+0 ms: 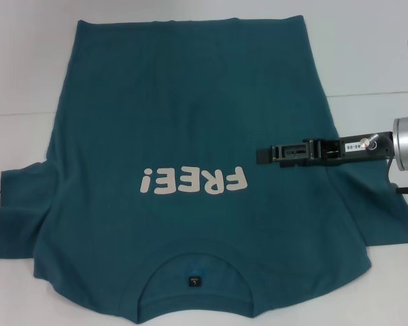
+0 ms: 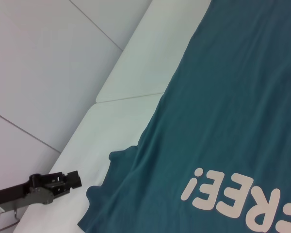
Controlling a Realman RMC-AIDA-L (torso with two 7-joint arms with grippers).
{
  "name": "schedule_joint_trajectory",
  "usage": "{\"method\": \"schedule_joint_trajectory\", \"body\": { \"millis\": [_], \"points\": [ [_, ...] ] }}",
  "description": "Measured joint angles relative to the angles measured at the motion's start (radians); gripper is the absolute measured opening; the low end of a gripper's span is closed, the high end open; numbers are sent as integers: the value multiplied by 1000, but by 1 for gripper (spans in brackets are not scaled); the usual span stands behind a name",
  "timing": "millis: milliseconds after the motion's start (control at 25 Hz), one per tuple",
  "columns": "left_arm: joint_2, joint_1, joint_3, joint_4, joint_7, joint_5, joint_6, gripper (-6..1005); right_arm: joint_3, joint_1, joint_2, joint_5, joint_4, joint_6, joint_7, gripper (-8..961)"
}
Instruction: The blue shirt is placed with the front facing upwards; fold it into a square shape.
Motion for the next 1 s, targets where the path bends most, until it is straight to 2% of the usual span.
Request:
{"method": "schedule_joint_trajectory", "body": {
  "millis": [320, 520, 760, 1000],
  "points": [
    [-3, 10, 5, 0, -3, 8, -19, 446, 0, 0, 1, -1, 0, 0, 0, 924],
    [-4, -6, 32, -16, -8, 31, -41, 687, 0, -3, 1, -2, 0, 0, 0, 924],
    [-5, -15, 44, -34, -6, 31, -46, 733, 0, -5, 1, -2, 0, 1, -1, 925],
    [-5, -20, 69, -44, -1, 31, -45, 727, 0, -1, 2, -2, 4, 4, -3, 925]
  ]
}}
